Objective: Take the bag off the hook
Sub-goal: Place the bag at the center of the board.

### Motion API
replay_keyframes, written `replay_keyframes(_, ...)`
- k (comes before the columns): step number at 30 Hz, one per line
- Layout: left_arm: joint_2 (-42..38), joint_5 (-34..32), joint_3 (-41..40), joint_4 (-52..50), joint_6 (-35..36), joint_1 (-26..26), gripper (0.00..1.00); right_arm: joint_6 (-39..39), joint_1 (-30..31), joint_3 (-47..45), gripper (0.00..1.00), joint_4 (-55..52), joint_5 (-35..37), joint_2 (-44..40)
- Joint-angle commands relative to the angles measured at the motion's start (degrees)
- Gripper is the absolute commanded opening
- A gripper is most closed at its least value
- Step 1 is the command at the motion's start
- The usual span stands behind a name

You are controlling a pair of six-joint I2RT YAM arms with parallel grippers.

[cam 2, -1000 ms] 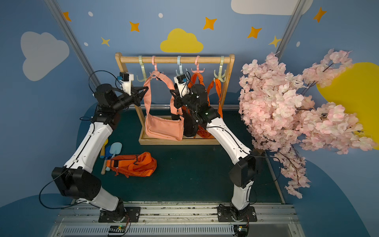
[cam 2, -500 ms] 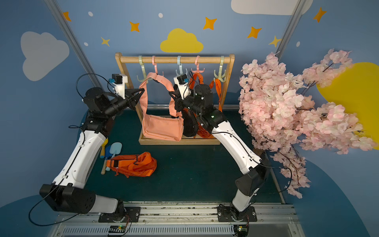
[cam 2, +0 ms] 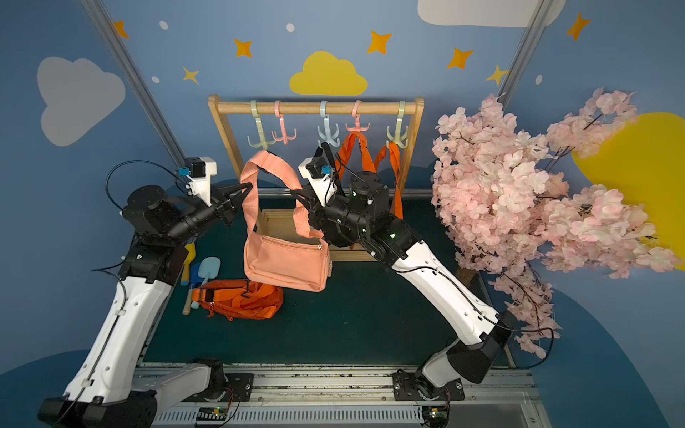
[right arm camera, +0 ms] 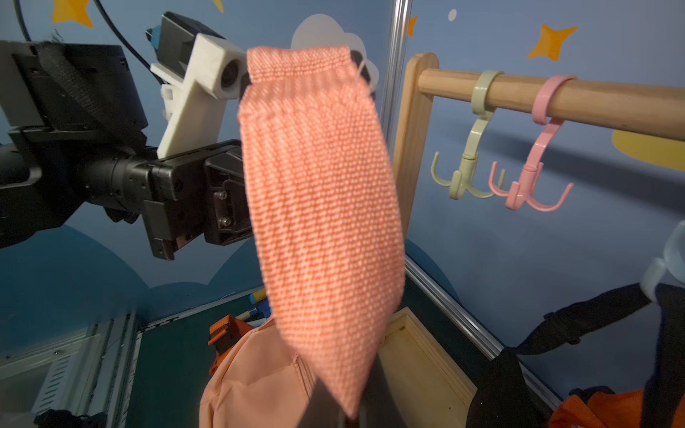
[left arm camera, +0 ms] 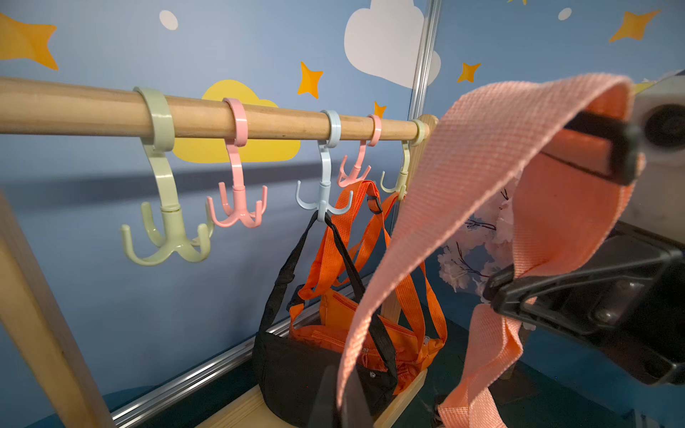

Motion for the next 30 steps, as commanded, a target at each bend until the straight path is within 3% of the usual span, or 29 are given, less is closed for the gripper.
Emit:
replay_keyframes(1, -3.11, 0.02, -1.23, -2.86, -1.33, -0.16, 0.04, -2.29, 1.61, -2.12, 0.0, 0.68, 0.12, -3.78)
replay_keyframes(7, -8.33, 1.13, -3.43, -9.14, -3.86, -0.19, 0.04, -1.76, 3.48, -5.47, 0.0, -1.22, 1.67, -8.18)
replay_keyframes(13, -11.66, 7.76, -6.56, -13.19, -6.18, -0.19, 0.04, -0.71, 4.66, -9.84, 0.0, -3.18, 3.65, -13.01)
replay_keyframes(20, -14.83, 9.29, -13.53, -12.26, -9.83, -0.41, 0.04, 0.6, 5.23, -15.43, 0.0, -5.11, 6.33, -17.41)
replay_keyframes(30, -15.14, 11.15, -17.62, -12.23, -11.21, -2.45, 0.04, -2.25, 6.27, -16.23, 0.0, -12.22, 9.17, -17.52)
